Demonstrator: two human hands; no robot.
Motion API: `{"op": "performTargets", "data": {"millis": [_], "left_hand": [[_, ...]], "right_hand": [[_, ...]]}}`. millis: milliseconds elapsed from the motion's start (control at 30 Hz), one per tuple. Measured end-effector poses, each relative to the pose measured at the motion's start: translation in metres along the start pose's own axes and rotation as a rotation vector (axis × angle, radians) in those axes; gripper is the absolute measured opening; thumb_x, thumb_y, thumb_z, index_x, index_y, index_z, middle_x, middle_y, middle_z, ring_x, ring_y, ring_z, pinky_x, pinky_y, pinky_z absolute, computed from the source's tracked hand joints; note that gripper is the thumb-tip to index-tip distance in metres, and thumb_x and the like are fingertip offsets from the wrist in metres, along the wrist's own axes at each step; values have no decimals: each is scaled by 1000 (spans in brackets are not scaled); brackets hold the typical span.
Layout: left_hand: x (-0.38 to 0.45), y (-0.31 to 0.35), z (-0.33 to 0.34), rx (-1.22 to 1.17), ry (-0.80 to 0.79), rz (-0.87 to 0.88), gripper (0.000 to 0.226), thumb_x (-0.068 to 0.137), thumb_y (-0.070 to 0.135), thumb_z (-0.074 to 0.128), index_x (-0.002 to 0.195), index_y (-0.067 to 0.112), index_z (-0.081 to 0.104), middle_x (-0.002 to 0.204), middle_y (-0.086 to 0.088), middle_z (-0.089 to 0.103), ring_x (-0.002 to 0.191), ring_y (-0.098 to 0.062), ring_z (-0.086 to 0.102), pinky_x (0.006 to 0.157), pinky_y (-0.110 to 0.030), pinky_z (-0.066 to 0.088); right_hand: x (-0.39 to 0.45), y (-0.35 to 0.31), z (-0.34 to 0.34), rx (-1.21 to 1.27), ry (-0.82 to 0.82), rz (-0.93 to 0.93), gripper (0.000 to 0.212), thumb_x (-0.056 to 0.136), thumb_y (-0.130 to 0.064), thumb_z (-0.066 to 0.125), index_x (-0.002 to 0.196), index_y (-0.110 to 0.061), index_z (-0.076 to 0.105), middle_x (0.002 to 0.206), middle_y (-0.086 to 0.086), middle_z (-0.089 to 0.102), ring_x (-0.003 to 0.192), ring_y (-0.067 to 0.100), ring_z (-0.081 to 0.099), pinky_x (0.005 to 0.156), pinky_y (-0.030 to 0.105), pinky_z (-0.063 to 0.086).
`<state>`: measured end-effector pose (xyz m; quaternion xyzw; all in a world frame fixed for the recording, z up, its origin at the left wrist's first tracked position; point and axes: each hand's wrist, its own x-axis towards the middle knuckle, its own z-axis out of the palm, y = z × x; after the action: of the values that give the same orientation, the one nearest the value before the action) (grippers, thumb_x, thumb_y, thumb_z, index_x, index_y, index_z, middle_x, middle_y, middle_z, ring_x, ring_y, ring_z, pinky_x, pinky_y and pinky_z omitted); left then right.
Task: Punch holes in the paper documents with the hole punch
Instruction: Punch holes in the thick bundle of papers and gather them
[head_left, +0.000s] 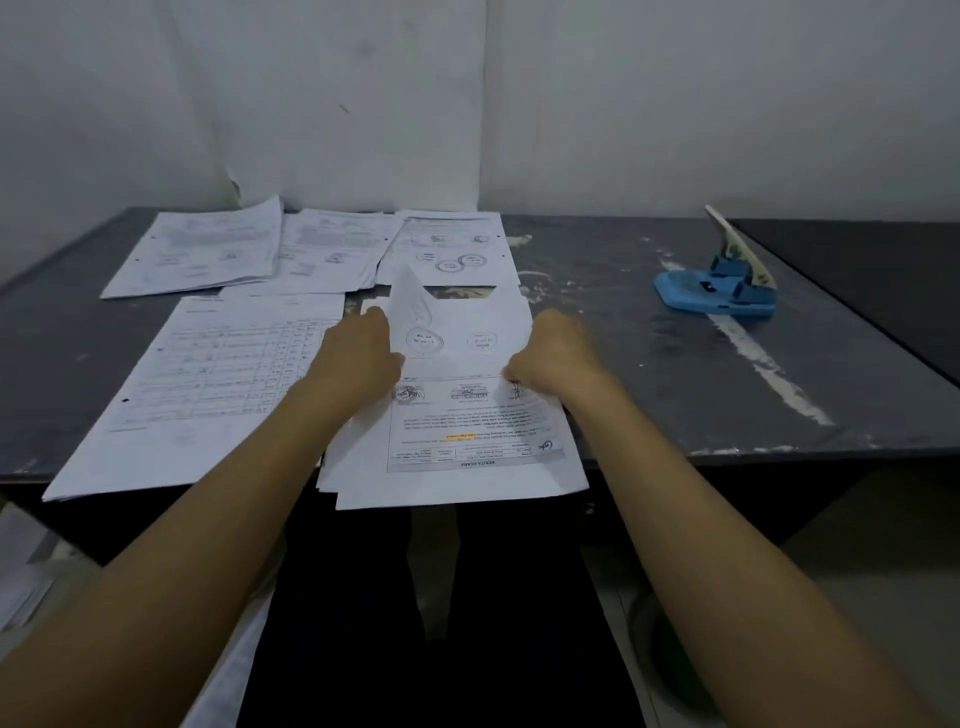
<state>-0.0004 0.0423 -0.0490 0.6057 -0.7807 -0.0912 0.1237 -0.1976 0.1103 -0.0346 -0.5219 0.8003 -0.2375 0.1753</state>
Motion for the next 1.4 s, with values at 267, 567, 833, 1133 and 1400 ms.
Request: {"op": "performTargets", "data": {"millis": [267, 567, 833, 1133, 1400], "left_hand": [[9, -3, 11, 183, 15, 3, 46, 95, 36, 61, 126, 6, 46, 129, -22, 52, 117, -38, 48, 88, -40, 41], [15, -13, 3, 26, 24, 39, 56, 84, 39, 74, 121, 4, 52, 122, -17, 56, 113, -33, 52, 83, -36, 40], [14, -21, 1, -101, 42, 41, 40, 79, 36, 80, 95, 7, 58, 91, -6, 55, 85, -22, 53, 69, -31, 39], [16, -21, -1, -104, 15, 24, 40, 79, 38, 81, 90, 8, 56, 85, -4, 53, 82, -22, 54, 67, -31, 40], [18, -22, -2, -79, 14, 30, 41, 78, 39, 81, 88, 7, 58, 76, 1, 49, 78, -19, 52, 66, -29, 38]], "right_hand": [[4, -8, 4, -141, -16, 8, 15, 82, -15, 70, 93, -8, 63, 98, 8, 66, 89, 26, 64, 70, 32, 54], [11, -15, -6, 216, -91, 172, 44, 60, -12, 90, 98, -5, 66, 104, 9, 69, 93, 31, 68, 84, 45, 59], [9, -17, 2, 417, -61, 126, 31, 64, -2, 84, 92, -3, 70, 91, 9, 74, 83, 27, 72, 81, 44, 61], [10, -13, 6, 219, -18, 127, 30, 69, -10, 85, 87, -8, 61, 95, 6, 67, 96, 27, 66, 77, 35, 58], [20, -25, 12, -144, 23, 51, 49, 80, -20, 76, 123, -9, 56, 122, 11, 63, 114, 32, 58, 99, 40, 47]]}}
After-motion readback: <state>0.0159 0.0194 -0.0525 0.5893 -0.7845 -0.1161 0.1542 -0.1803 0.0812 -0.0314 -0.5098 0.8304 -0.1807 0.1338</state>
